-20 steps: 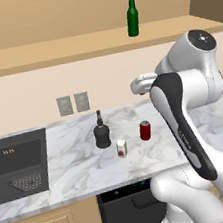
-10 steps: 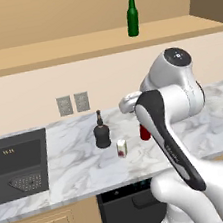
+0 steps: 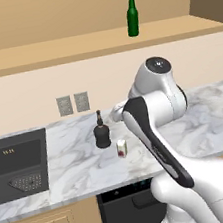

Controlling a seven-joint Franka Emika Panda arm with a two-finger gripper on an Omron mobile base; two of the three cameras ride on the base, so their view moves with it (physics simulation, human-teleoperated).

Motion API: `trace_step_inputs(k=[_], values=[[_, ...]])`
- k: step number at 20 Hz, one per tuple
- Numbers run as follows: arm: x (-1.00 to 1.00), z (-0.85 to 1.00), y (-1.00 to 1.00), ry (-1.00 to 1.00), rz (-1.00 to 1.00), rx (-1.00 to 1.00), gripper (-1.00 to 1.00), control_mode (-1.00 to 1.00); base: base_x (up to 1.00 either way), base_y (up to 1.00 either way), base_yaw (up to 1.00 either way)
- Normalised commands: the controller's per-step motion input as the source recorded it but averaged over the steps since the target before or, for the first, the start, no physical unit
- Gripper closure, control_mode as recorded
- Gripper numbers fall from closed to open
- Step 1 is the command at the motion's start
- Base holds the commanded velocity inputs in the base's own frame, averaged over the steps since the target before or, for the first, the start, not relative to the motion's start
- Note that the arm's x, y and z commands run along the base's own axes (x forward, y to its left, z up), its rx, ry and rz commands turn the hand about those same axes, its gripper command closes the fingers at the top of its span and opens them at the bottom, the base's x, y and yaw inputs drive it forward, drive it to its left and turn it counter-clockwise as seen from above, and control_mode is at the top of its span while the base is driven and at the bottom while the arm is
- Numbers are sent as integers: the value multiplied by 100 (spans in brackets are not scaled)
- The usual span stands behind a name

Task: Sort all alcoholic drinks to one cabinet, and non-alcoholic drinks to the other.

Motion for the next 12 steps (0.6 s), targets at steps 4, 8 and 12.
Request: trace_step_inputs(k=[4, 8, 12], values=[[27, -29, 20, 0, 6, -4, -100, -100, 0, 0, 0], [23, -26, 17, 0, 4, -4, -100, -100, 0, 0, 0], [21, -23, 9, 0, 1, -3, -100, -100, 0, 0, 0]])
